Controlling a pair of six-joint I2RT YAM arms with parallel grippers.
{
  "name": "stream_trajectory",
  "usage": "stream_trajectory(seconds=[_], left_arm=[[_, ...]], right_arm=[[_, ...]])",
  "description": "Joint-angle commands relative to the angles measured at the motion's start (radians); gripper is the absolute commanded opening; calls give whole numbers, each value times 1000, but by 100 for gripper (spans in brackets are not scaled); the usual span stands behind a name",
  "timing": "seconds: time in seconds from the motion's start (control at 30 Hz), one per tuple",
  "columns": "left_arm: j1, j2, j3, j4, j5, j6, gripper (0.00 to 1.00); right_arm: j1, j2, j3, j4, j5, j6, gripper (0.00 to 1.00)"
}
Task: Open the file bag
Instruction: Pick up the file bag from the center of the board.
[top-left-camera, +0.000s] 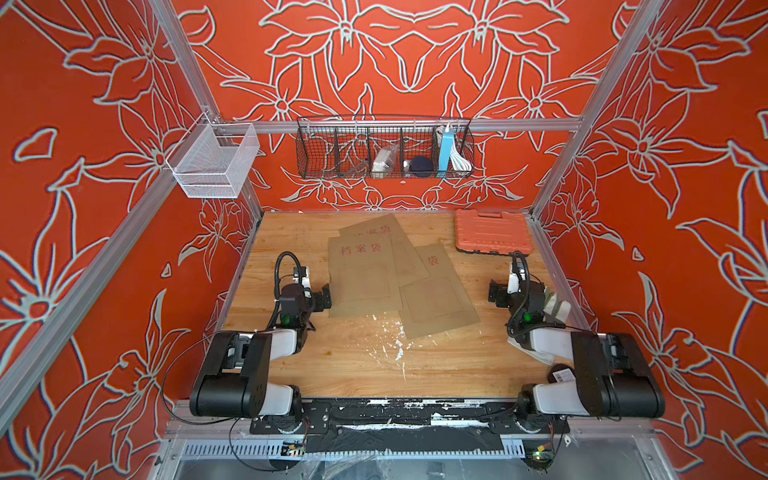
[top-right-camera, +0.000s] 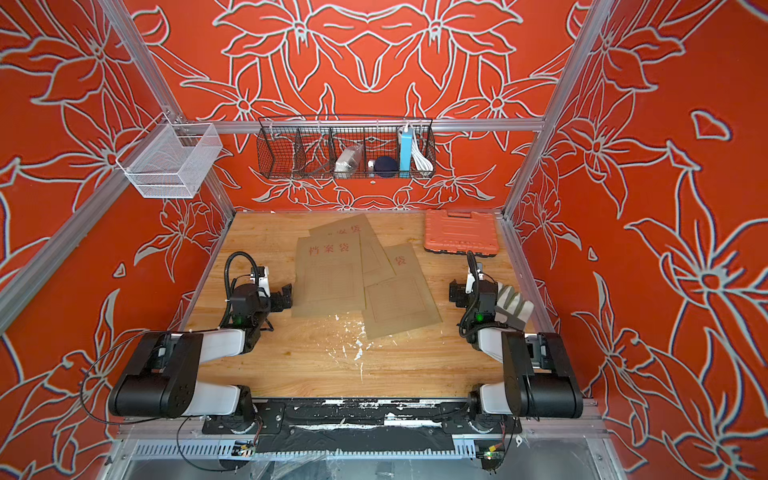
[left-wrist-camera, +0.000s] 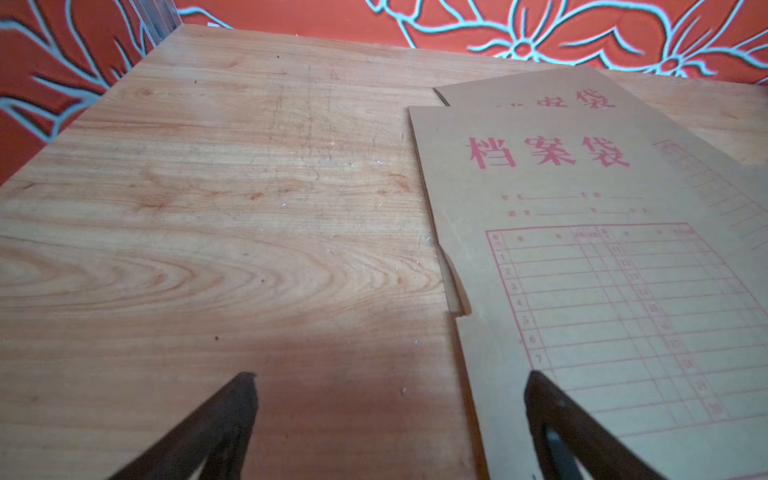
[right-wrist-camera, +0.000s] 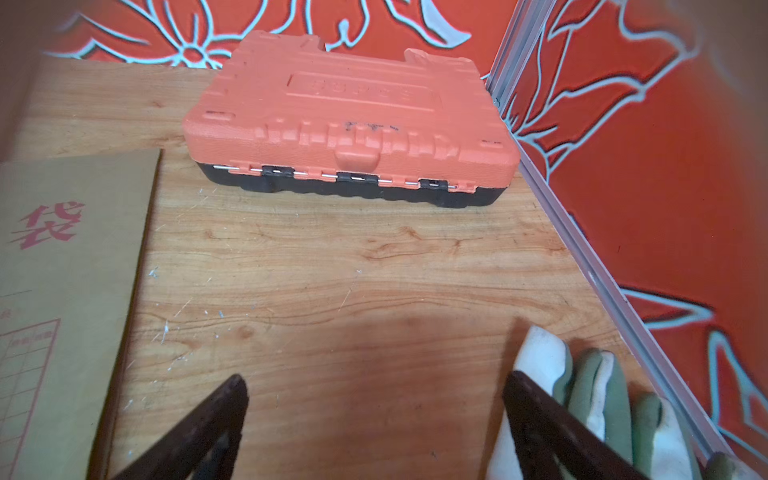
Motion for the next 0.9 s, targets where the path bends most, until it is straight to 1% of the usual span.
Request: stream_trajectory(seconds=[0.0, 0.8, 0.87], left_arm=[[7, 9, 21, 32, 8, 15, 99], [6, 8, 20, 35, 5, 16, 99], [2, -3, 15, 43, -6, 15, 99]], right_arm=[[7, 11, 20, 17, 13, -10, 98], [6, 9, 20, 19, 12, -11, 98], [6, -2, 12, 35, -5, -16, 98]])
